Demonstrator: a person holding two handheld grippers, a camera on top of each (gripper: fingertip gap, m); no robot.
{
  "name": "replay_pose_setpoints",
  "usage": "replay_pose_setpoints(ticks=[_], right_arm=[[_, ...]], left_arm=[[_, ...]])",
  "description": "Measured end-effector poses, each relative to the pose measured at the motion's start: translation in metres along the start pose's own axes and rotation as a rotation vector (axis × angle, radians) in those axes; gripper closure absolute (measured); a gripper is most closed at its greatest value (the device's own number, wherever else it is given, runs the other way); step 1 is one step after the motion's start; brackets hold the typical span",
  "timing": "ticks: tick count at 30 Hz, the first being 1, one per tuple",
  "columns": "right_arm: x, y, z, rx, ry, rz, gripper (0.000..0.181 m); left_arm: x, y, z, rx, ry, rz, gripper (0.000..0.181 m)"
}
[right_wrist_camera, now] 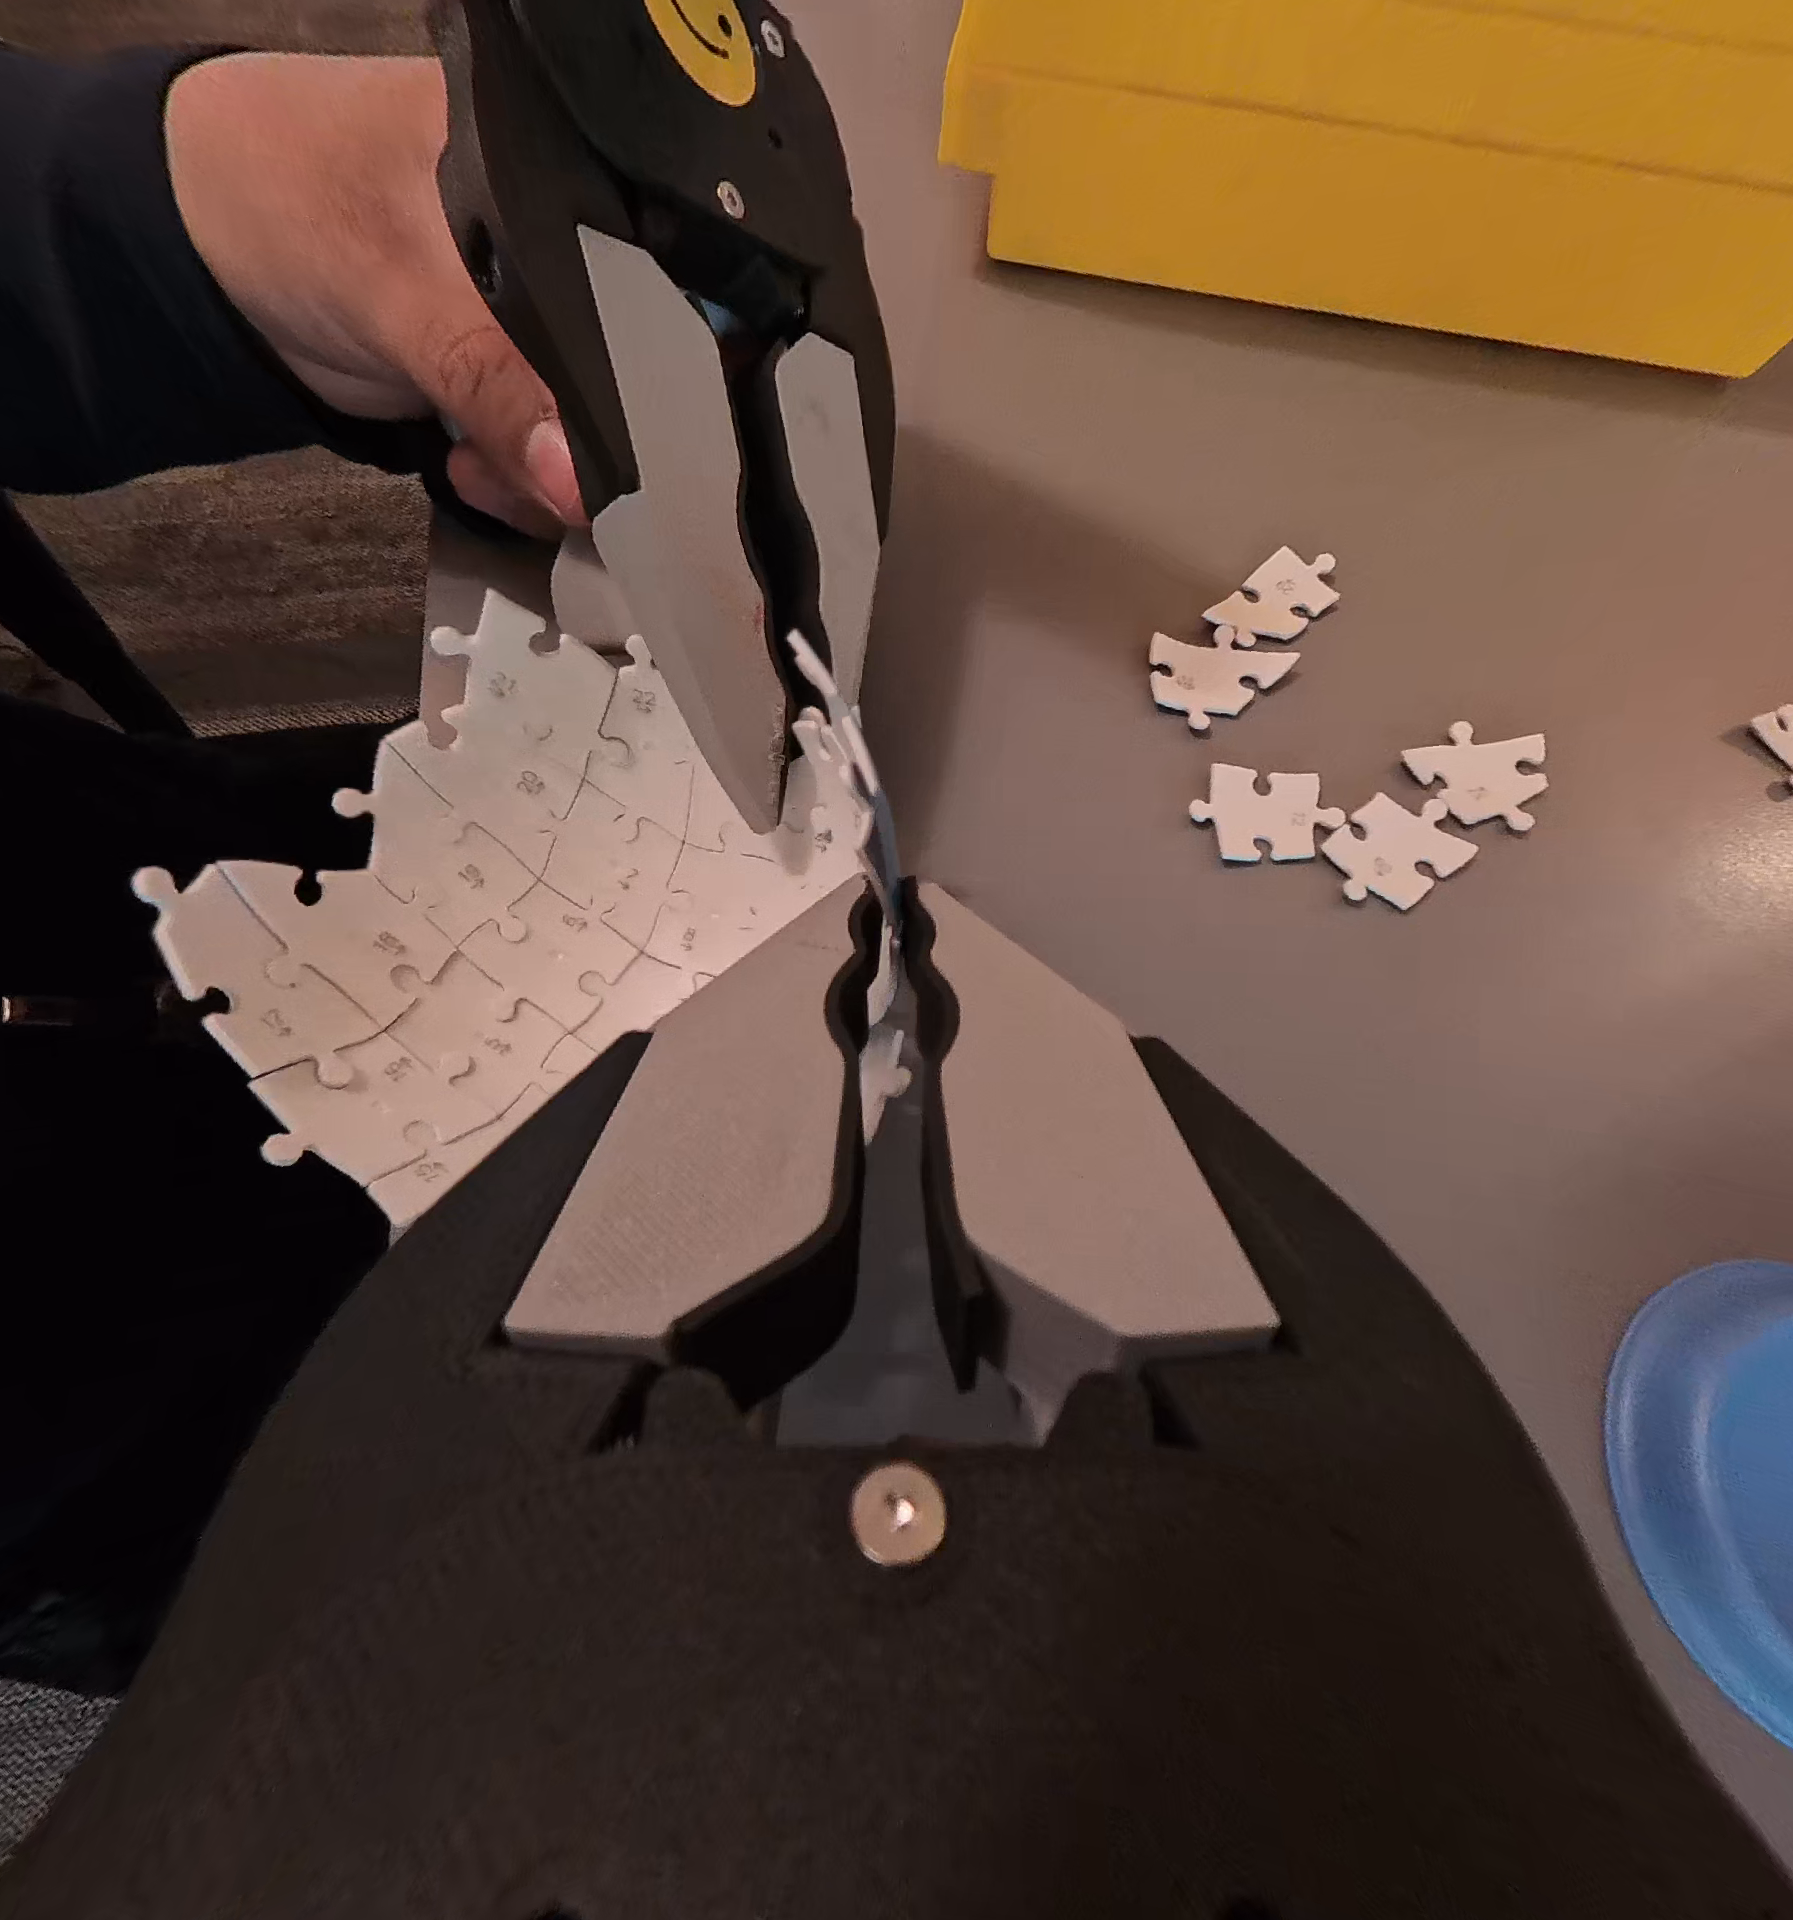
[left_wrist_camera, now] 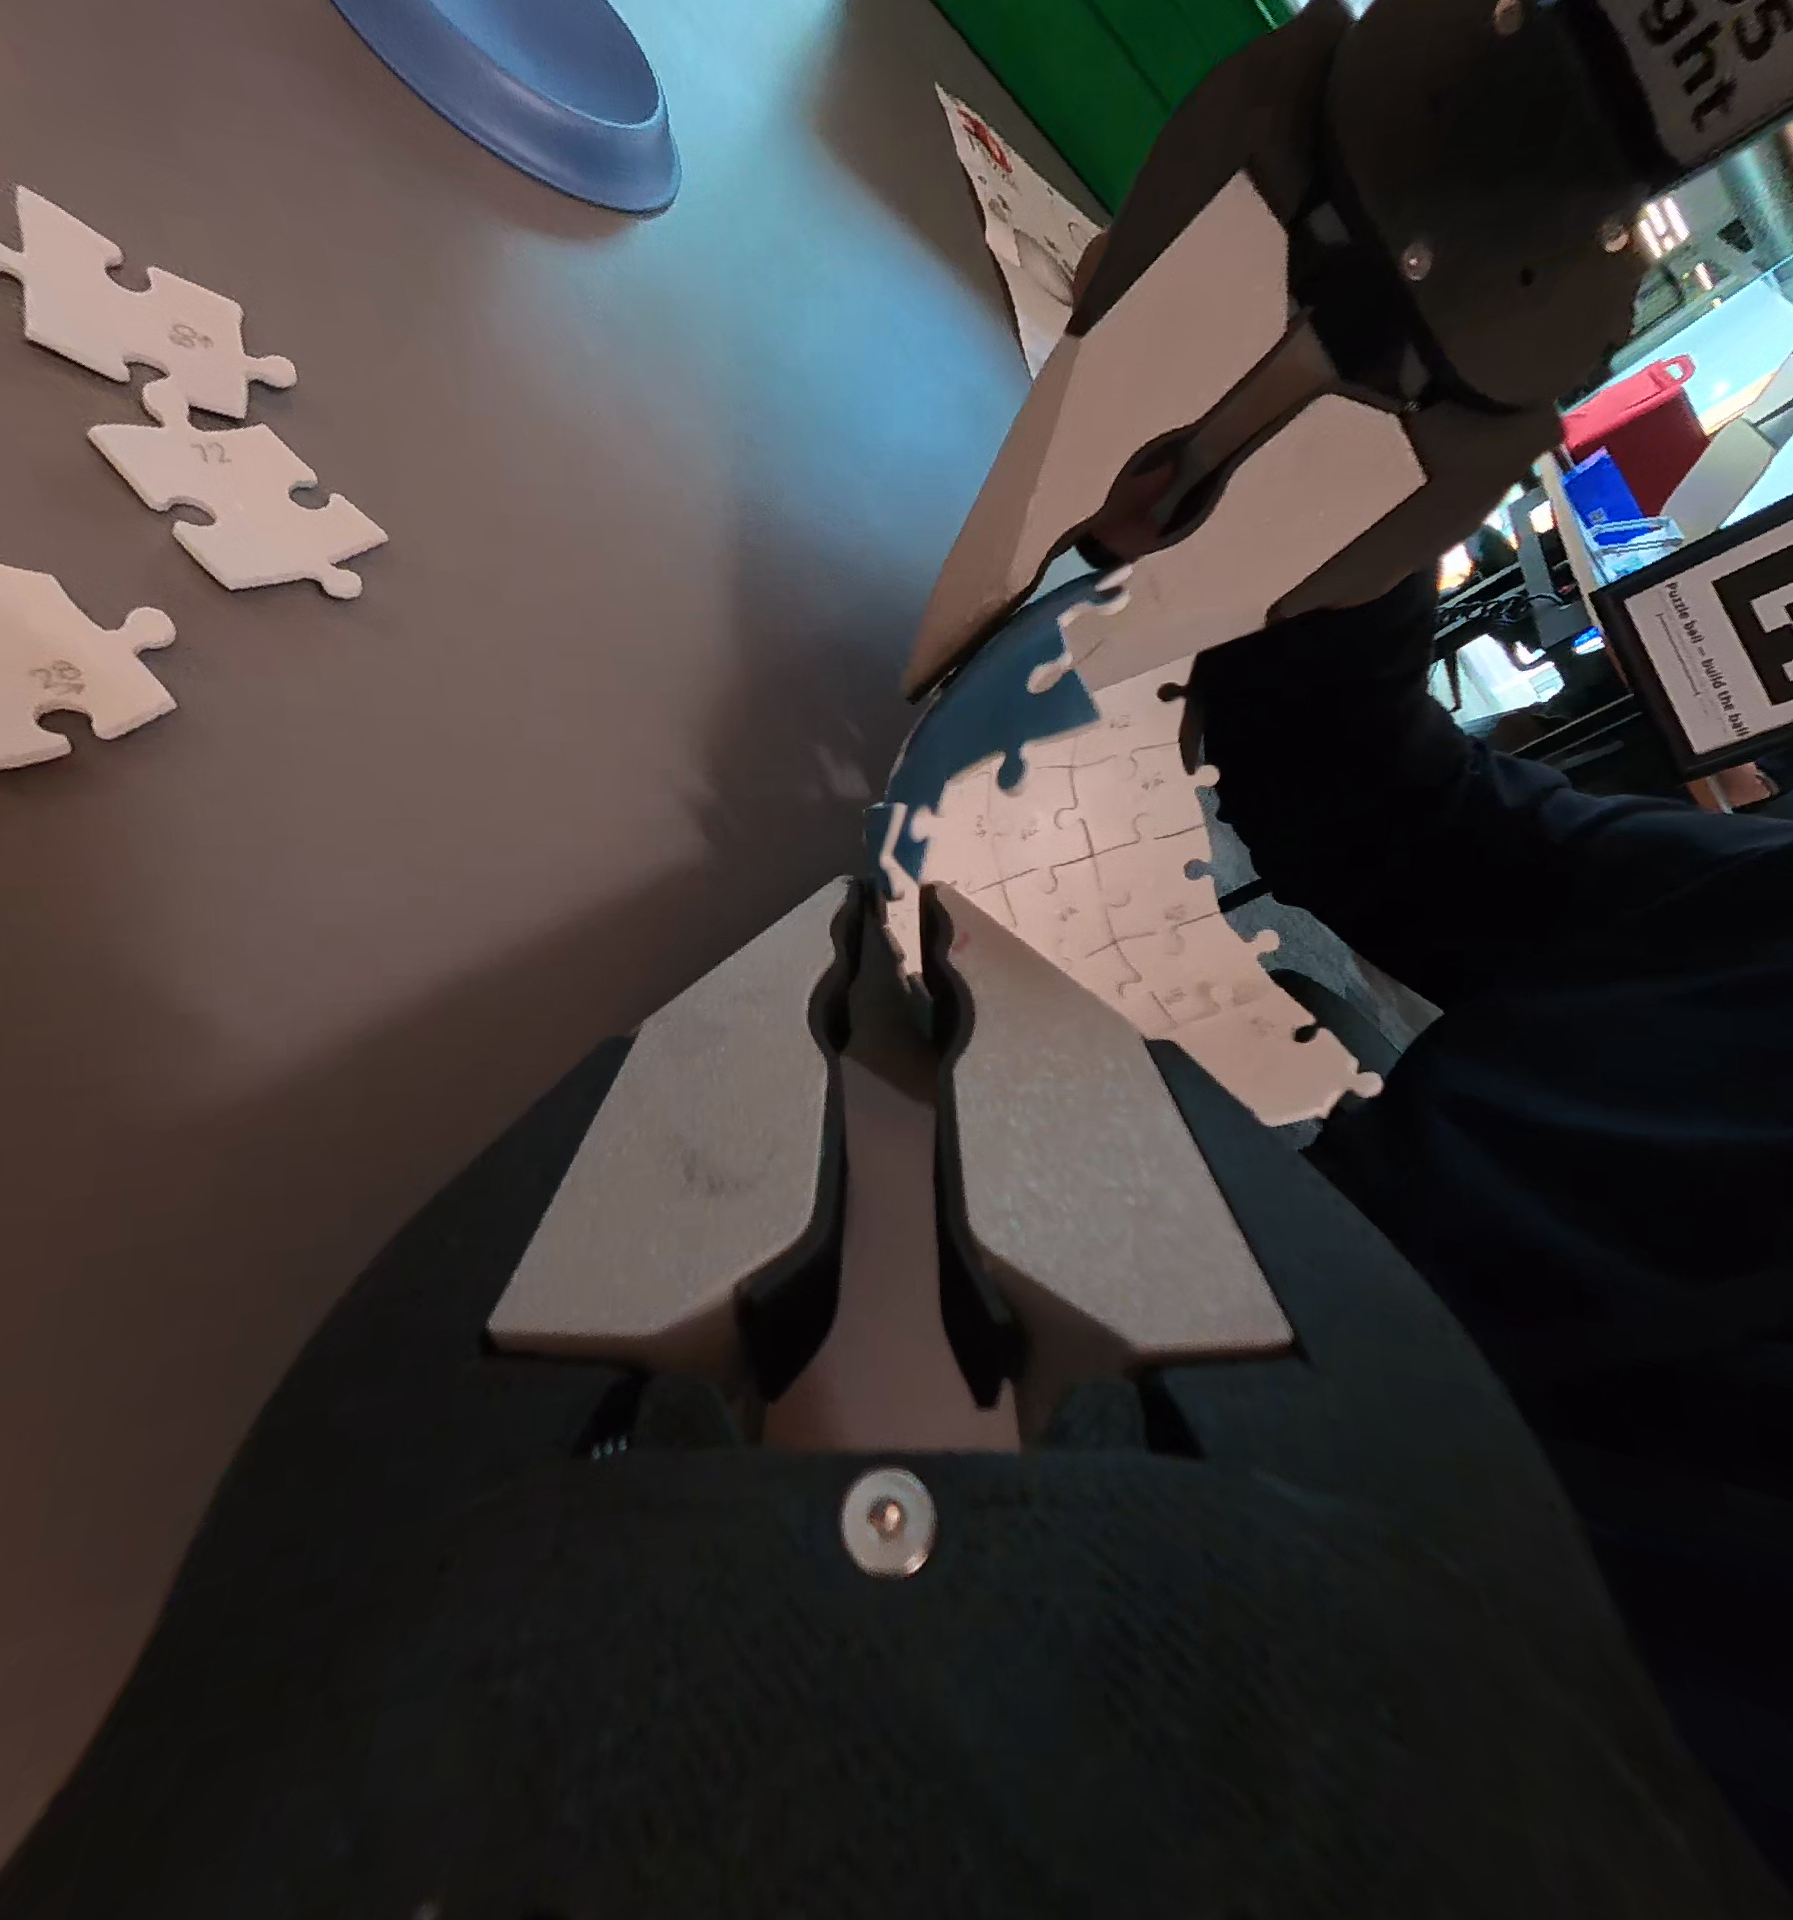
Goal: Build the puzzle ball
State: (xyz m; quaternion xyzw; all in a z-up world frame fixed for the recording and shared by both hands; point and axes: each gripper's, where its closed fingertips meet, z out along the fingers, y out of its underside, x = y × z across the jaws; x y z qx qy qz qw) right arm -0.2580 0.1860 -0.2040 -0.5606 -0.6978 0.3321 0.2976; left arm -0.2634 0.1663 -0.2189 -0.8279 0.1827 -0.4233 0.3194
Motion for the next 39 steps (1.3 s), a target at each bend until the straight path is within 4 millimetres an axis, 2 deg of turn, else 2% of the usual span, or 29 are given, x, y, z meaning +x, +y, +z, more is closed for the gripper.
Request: replay_pose_setpoints(ticks=[6, 18, 26, 29, 32, 34, 37, 39], right_arm=[[0.001, 0.000, -0.002, 0.036, -0.030, 0.049, 0.181], [0.001, 0.000, 0.000, 0.108, -0.104, 0.132, 0.181], [0.000, 0.002, 0.001, 0.110, -0.131, 0.161, 0.181], [0.005, 0.003, -0.001, 0.094, -0.101, 0.139, 0.173], [0.008, -0.007, -0.008, 0.115, -0.111, 0.127, 0.168], [0.005, -0.013, -0.010, 0.094, -0.152, 0.112, 0.166], [0.004, -0.011, -0.002, -0.003, -0.188, 0.077, 0.168], [-0.001, -0.010, 0.004, -0.048, -0.234, 0.059, 0.180]], left_arm=[[-0.001, -0.001, 0.001, 0.001, -0.020, 0.040, 0.178], [0.002, -0.013, 0.000, 0.034, 0.010, 0.068, 0.167], [-0.003, -0.015, 0.001, -0.028, -0.072, 0.174, 0.180], [-0.004, -0.013, 0.002, -0.051, -0.072, 0.172, 0.179], [-0.003, -0.013, 0.002, -0.063, -0.063, 0.165, 0.179], [-0.003, -0.012, 0.002, -0.069, -0.064, 0.172, 0.180], [-0.001, -0.014, 0.002, -0.071, -0.073, 0.189, 0.180], [-0.001, -0.014, 0.002, -0.075, -0.081, 0.199, 0.180]])
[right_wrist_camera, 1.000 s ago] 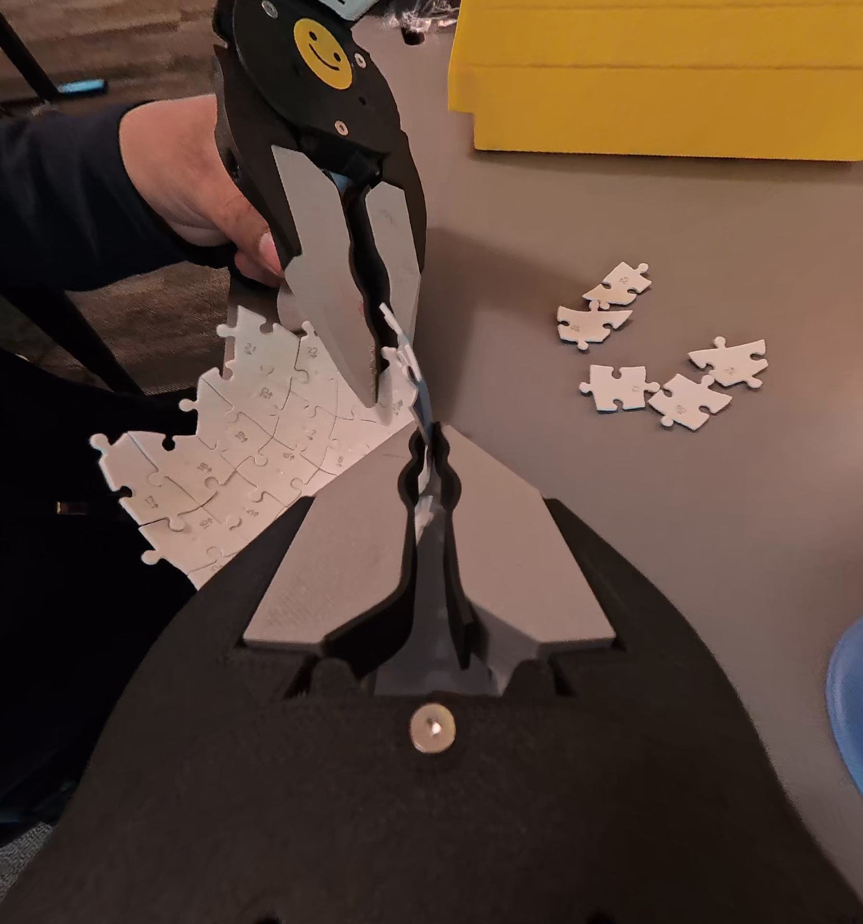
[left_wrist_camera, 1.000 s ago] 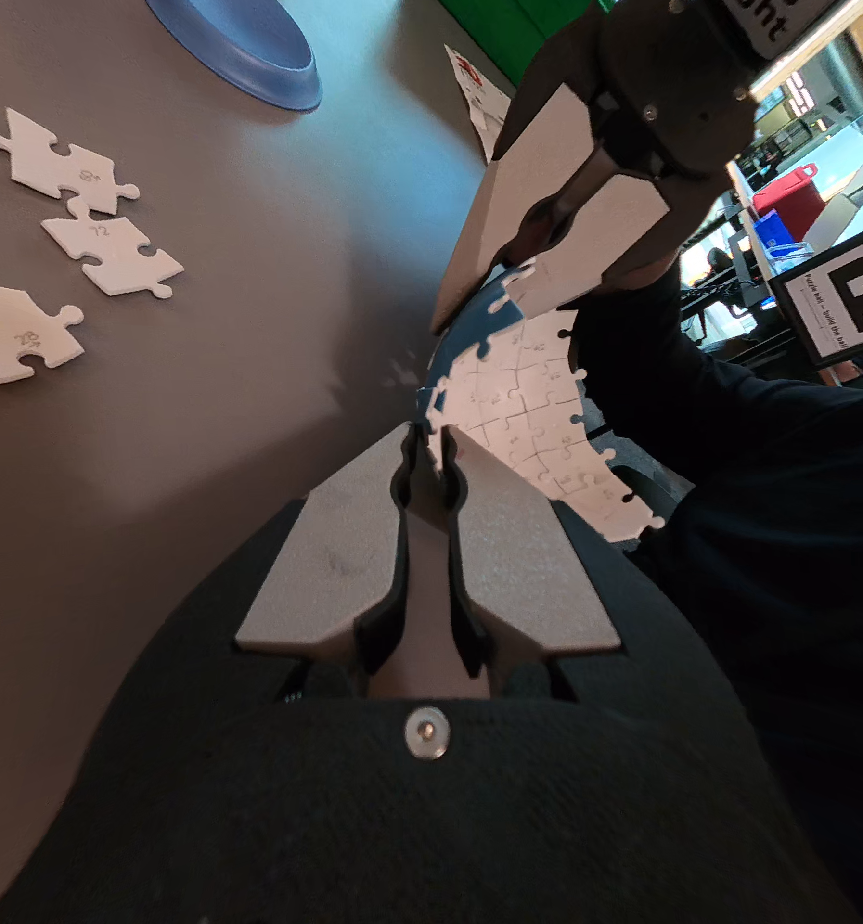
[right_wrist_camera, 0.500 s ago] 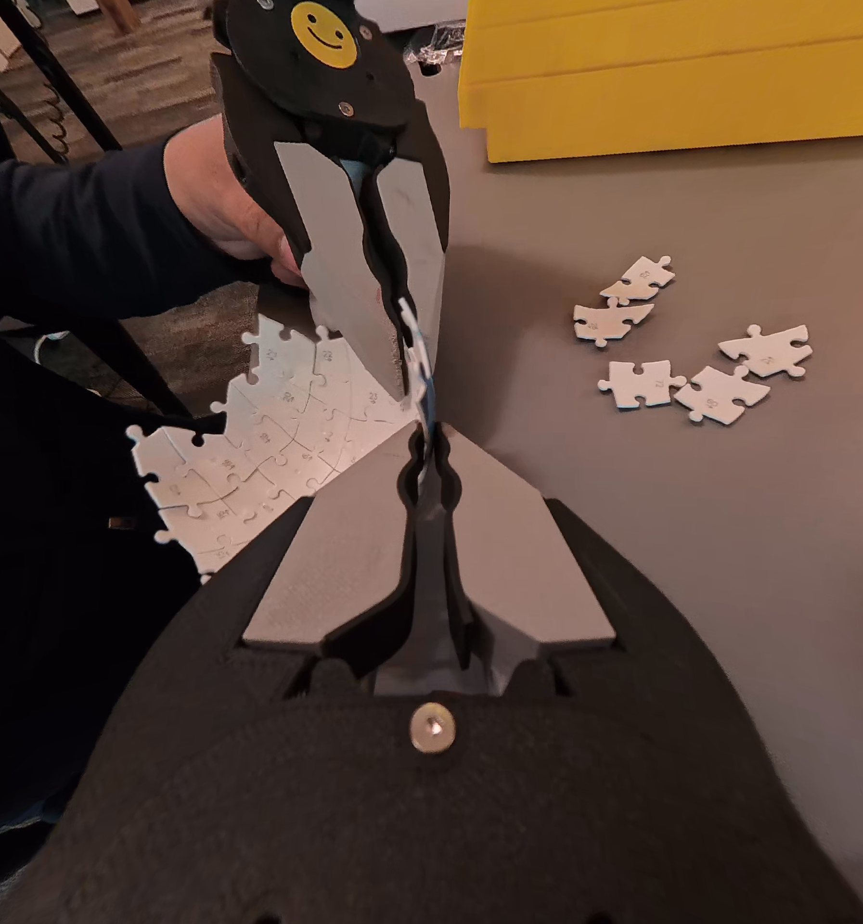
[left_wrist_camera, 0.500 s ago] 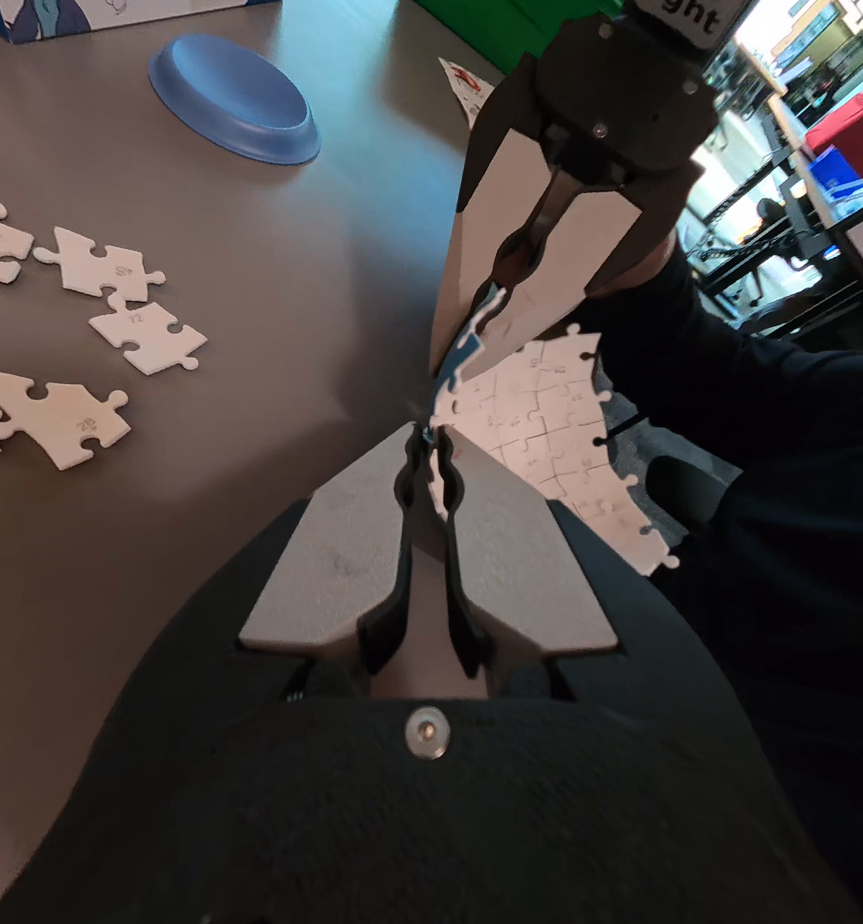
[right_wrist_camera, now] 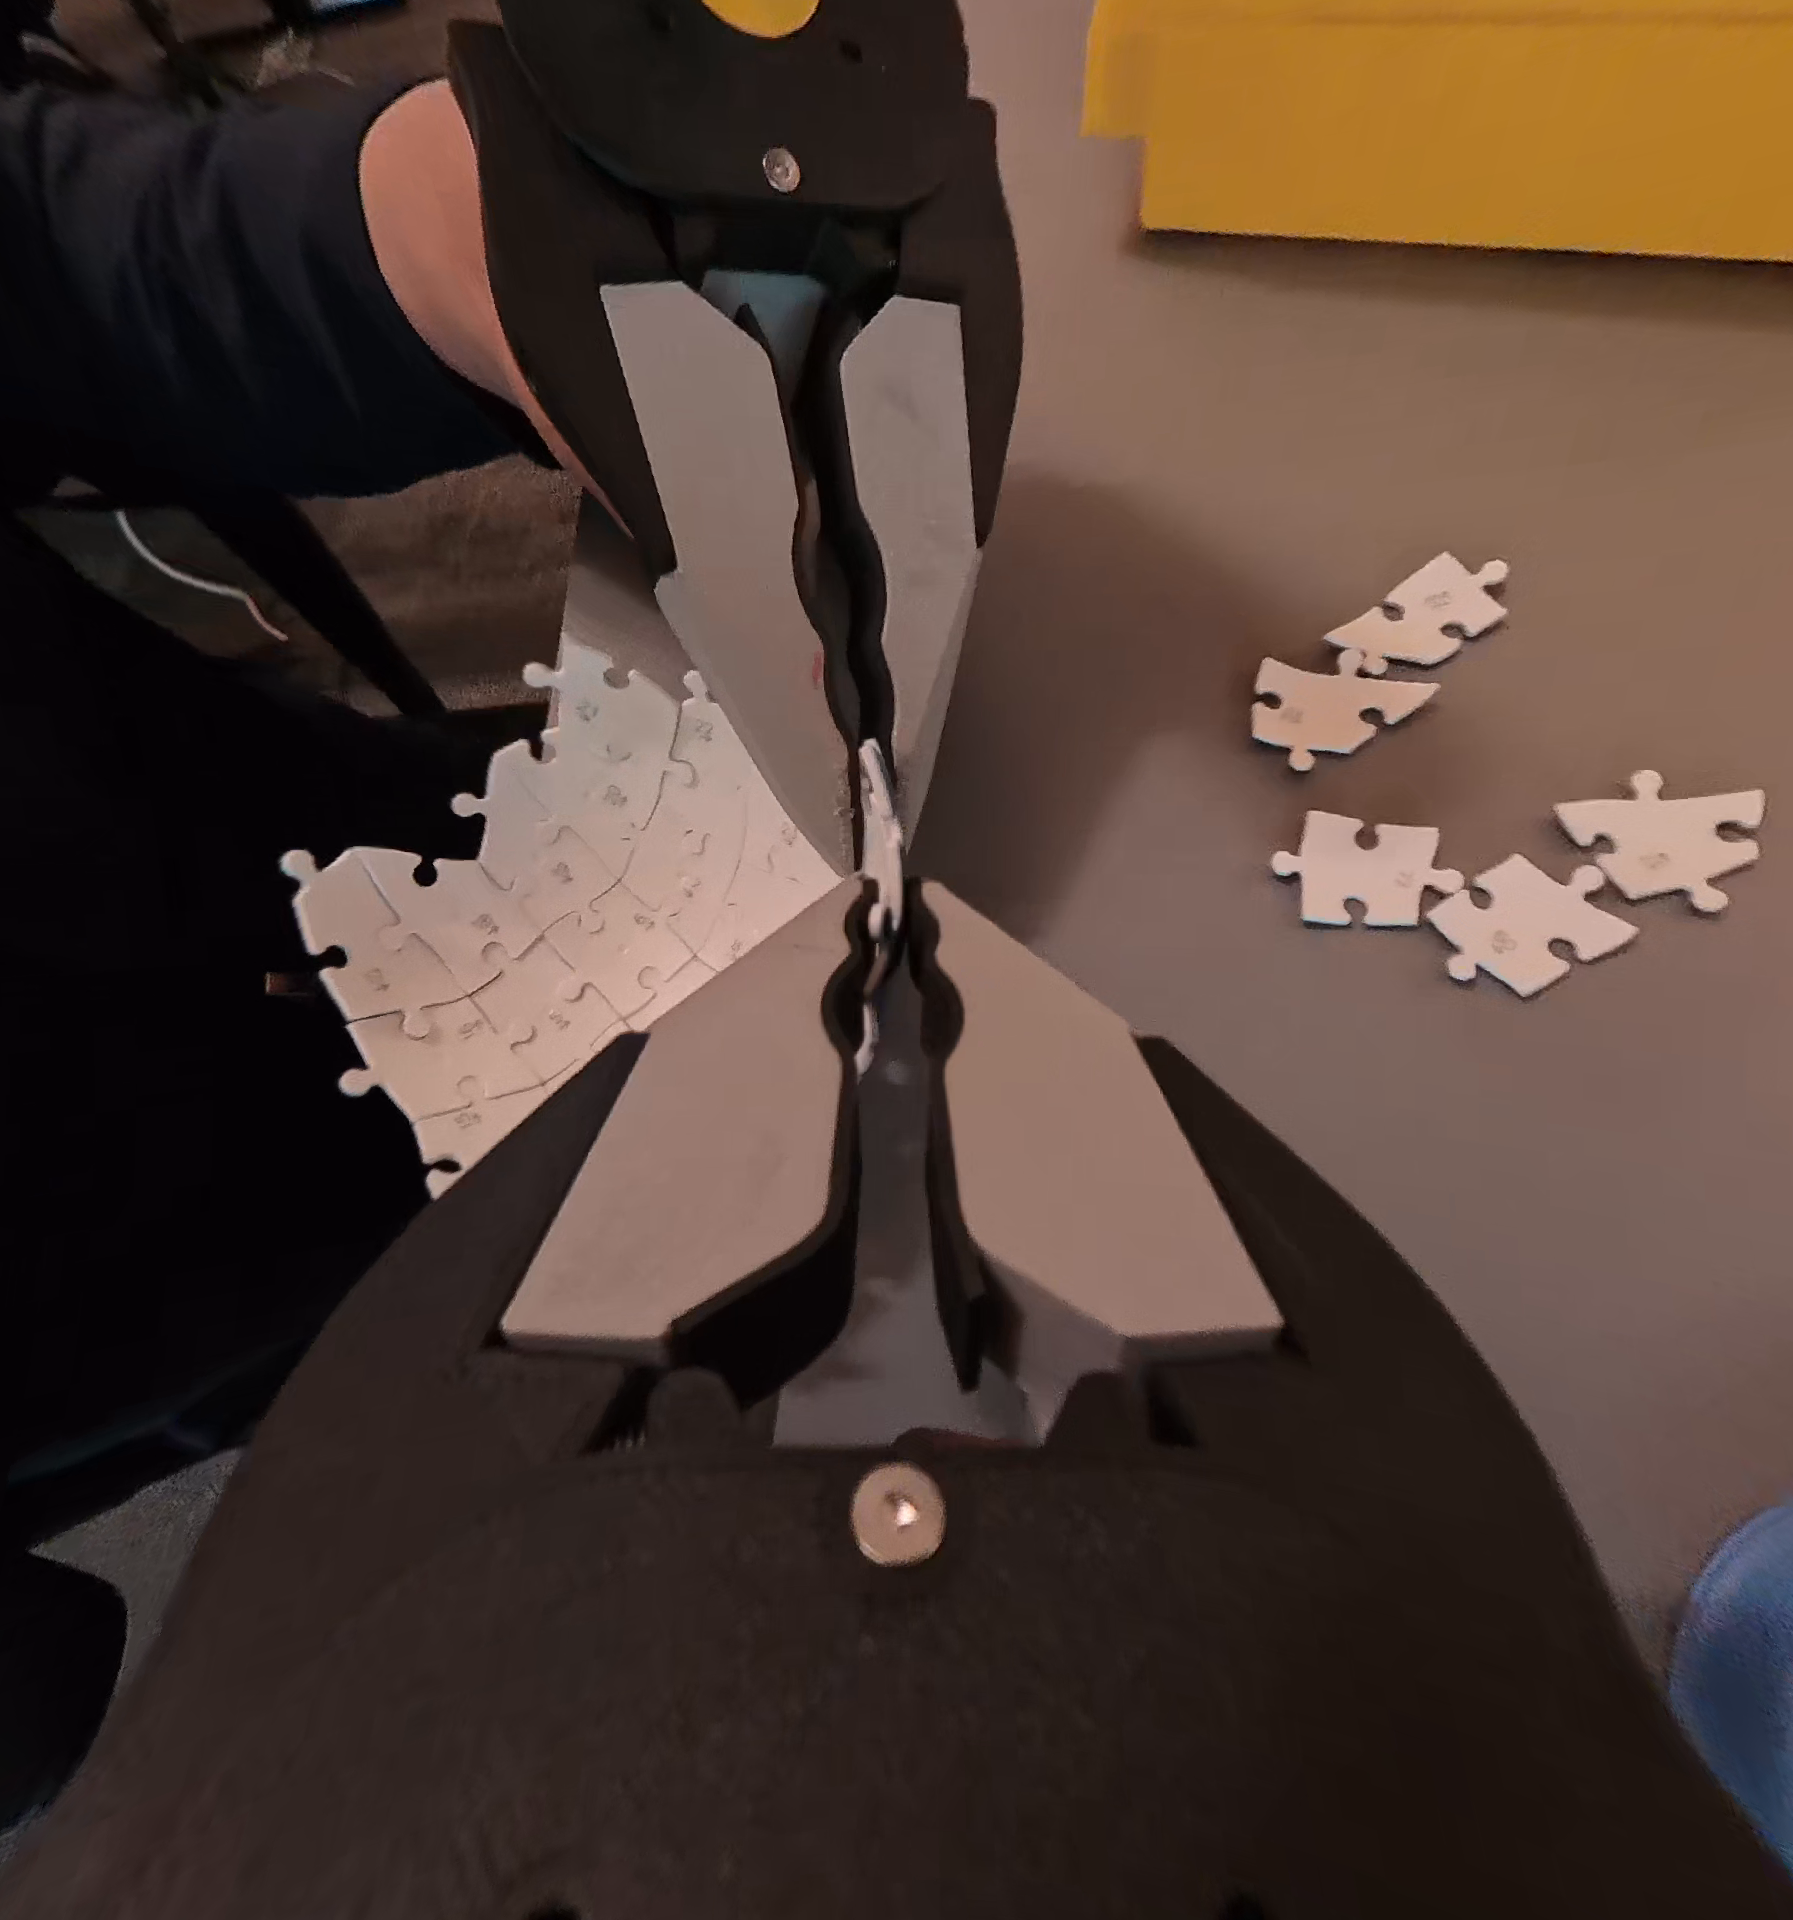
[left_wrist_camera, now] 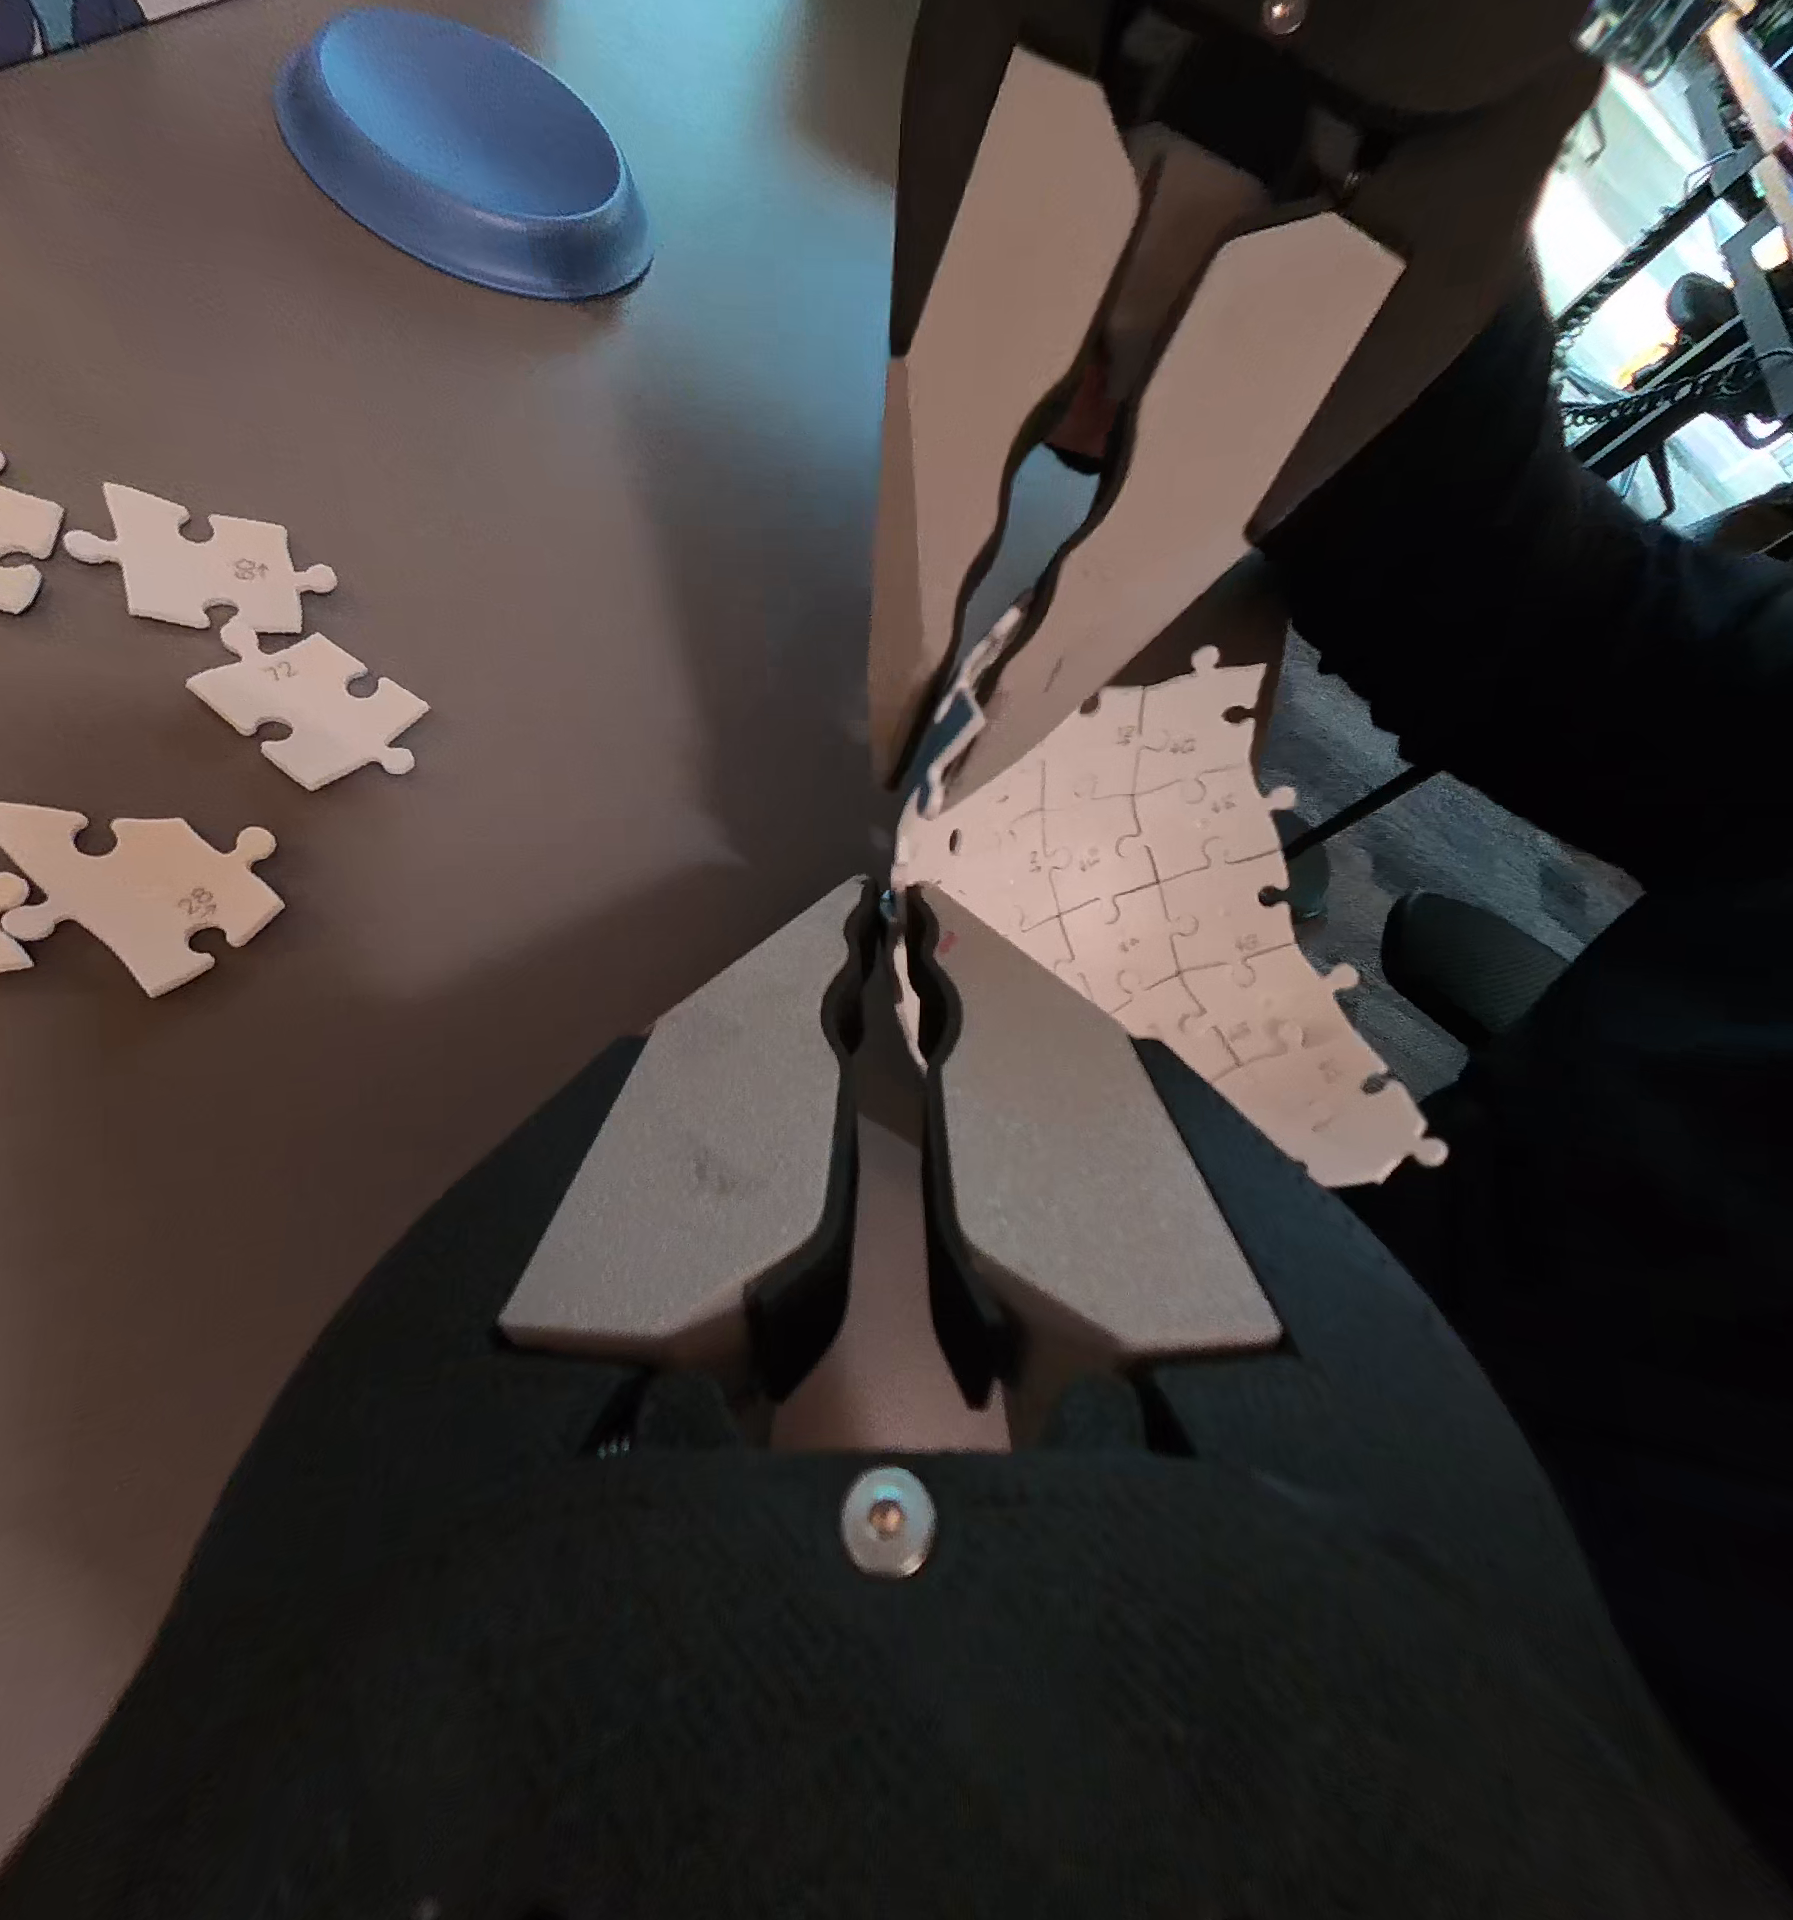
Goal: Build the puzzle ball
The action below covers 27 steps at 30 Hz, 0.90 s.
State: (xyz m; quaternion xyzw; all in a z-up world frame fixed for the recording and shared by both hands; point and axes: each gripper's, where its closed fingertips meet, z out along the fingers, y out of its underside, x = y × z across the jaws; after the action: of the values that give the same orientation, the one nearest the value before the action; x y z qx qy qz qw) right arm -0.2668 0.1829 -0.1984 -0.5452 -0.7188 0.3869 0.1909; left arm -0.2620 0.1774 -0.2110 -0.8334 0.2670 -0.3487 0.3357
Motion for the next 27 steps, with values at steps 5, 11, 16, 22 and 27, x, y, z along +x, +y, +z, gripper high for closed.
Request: replay_pose_setpoints(ticks=[5, 11, 16, 22, 27], right_arm=[[0.002, -0.002, 0.004, 0.013, 0.012, -0.024, 0.181], [0.005, -0.005, -0.001, 0.083, 0.040, -0.014, 0.181], [0.004, -0.007, 0.004, 0.100, 0.056, -0.029, 0.181], [0.001, -0.005, 0.008, 0.094, 0.042, -0.036, 0.181], [0.000, -0.005, 0.008, 0.101, 0.031, -0.032, 0.181]], left_arm=[[0.001, 0.004, -0.004, 0.004, 0.024, -0.033, 0.173], [0.000, 0.012, -0.004, -0.009, 0.046, -0.054, 0.176], [0.003, 0.014, -0.002, -0.006, 0.064, -0.063, 0.173], [0.003, 0.029, -0.006, -0.045, 0.053, -0.105, 0.161], [0.004, 0.034, -0.006, -0.068, 0.010, -0.055, 0.176]])
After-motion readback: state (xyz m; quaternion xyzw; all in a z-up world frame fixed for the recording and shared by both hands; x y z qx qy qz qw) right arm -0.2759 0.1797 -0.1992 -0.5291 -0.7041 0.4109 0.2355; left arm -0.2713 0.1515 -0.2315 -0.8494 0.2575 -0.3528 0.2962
